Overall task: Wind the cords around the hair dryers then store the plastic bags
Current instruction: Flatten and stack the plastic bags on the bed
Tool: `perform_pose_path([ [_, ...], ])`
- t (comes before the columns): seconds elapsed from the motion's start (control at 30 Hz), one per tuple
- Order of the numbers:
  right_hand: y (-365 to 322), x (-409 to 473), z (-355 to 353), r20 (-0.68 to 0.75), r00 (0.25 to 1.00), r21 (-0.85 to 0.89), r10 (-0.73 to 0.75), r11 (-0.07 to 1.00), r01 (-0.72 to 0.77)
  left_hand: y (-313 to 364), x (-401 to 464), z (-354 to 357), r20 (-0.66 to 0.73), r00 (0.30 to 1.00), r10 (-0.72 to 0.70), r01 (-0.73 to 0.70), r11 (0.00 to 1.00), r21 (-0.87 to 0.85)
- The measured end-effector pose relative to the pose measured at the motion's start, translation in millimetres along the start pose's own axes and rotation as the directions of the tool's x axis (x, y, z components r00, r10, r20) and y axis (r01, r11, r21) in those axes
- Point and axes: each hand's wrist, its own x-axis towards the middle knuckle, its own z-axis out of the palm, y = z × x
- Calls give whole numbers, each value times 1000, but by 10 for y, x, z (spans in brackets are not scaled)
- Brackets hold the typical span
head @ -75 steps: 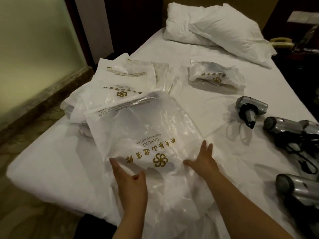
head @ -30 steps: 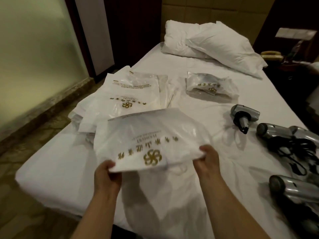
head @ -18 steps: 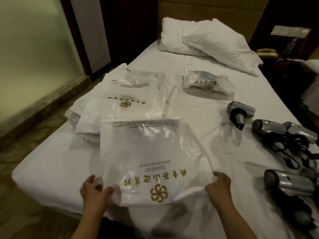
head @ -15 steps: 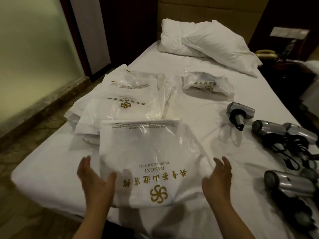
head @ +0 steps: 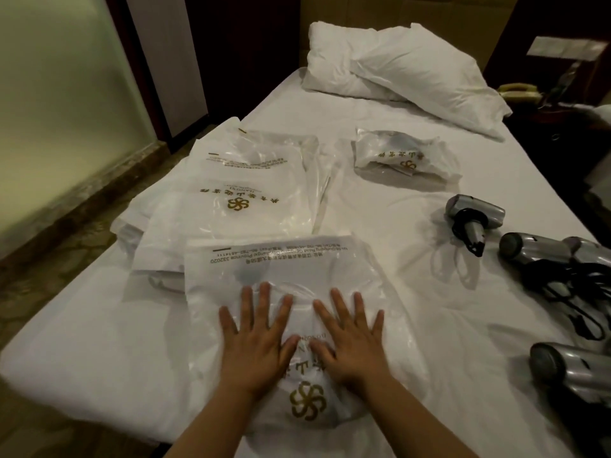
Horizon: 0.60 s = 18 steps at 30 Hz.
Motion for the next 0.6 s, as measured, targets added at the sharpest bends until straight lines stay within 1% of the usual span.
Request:
perform_pose_path([
  [0.07, 2, 27, 45, 8, 1000, 16, 23, 1000, -23, 6, -2, 56, -23, 999, -44, 43, 998, -52],
  [0.17, 33, 62, 114, 33, 999, 26, 43, 999, -44, 3, 21, 146, -47, 999, -23, 20, 998, -64],
  [0.27, 58, 120, 145, 77, 995, 41, 68, 997, -71, 10, 30, 115, -5, 1000, -13, 13, 997, -78],
  [0.33, 58, 132, 148, 92, 990, 53, 105, 992, -110, 34, 10, 59, -12, 999, -31, 29, 995, -93],
  [0.4, 59, 89, 144, 58, 983, 54, 172, 983, -175, 55, -64, -16, -26, 993, -111, 107, 988, -107],
  [0.47, 81, 15, 111, -17, 961, 61, 277, 960, -275, 46, -151, -71, -59, 975, -213, 205, 972, -116],
  [0.57, 127, -86, 56, -73, 905, 87, 418, 907, -412, -22, -290, -98, -67, 922, -381, 364, 914, -177],
  [0.6, 129, -148, 8, -79, 886, 100, 456, 888, -449, -19, -344, -161, -37, 890, -454, 436, 872, -221],
])
